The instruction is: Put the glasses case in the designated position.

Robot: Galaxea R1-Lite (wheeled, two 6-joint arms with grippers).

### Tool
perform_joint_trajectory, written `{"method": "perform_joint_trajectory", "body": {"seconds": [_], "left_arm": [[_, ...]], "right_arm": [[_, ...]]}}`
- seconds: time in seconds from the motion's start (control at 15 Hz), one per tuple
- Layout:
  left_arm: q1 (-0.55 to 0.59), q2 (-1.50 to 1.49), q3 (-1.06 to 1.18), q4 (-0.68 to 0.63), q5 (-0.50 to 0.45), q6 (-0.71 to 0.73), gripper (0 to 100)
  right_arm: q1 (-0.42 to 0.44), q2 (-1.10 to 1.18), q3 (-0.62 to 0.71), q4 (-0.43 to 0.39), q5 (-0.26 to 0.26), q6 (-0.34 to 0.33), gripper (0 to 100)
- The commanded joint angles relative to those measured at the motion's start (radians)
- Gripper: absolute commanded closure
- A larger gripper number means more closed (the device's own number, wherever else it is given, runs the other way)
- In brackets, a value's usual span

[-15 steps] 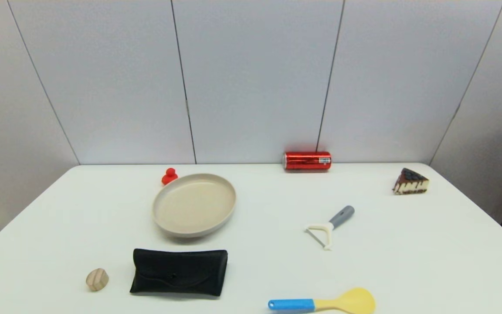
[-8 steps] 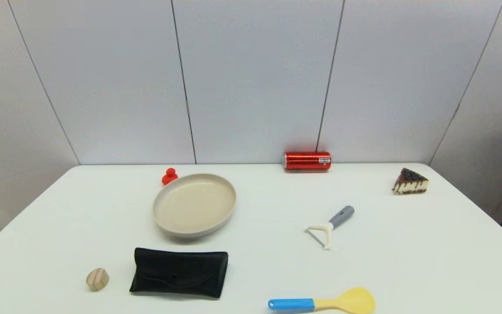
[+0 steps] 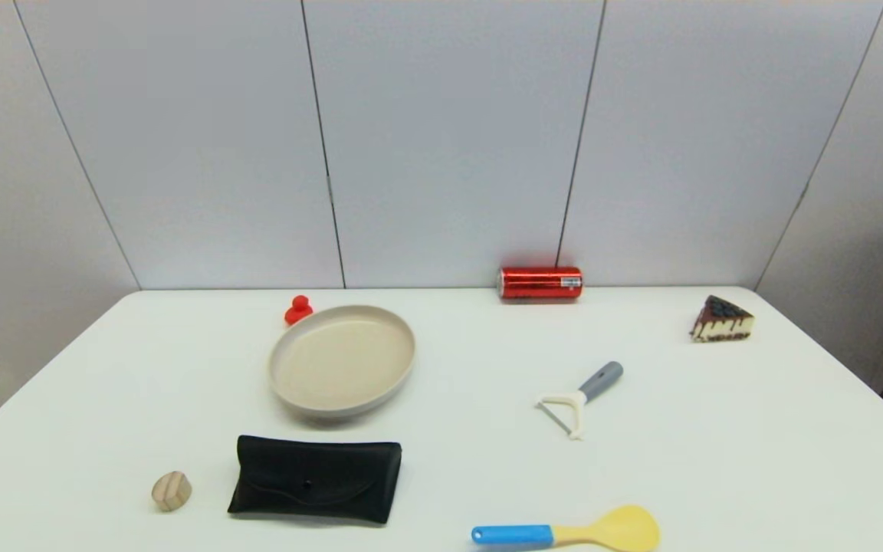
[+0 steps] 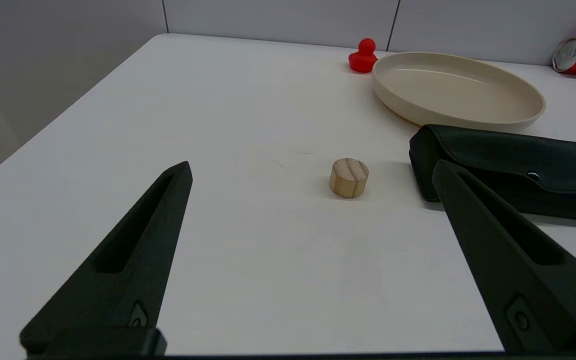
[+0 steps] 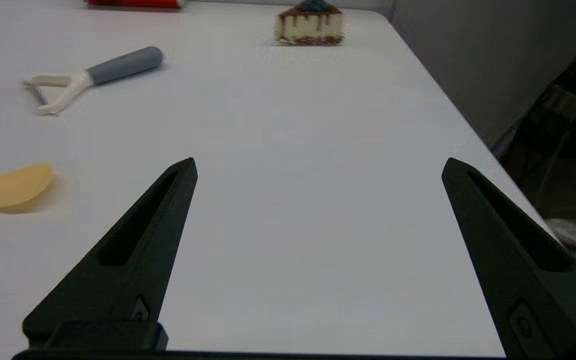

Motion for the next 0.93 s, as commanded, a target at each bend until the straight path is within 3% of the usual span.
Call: {"method": "perform_joint_trajectory", "body": {"seconds": [0.07,0.27,0.47,0.67,0.93], "left_arm": [[0.000,0.000,0.000,-0.002,0.000,-0.001,0],[0.001,0.001,0.000,-0.002,0.000,-0.001,0],[0.000,0.001,0.000,0.001,0.000,-0.001,0],[0.001,0.001,0.000,0.001,0.000,-0.001,0],[0.001,0.001,0.000,0.001,0.000,-0.001,0]], "right_arm": [[0.002,-0.091,0.016,-0.003,0.083,-0.013,0],[0.002,-0.121,0.067,-0.046,0.131,-0.010,0],[0.002,-0.121,0.067,-0.047,0.125,0.003,0],[0.003,-0.123,0.067,-0.052,0.106,0.108,0],[0.002,-0.123,0.067,-0.052,0.106,0.108,0]]}}
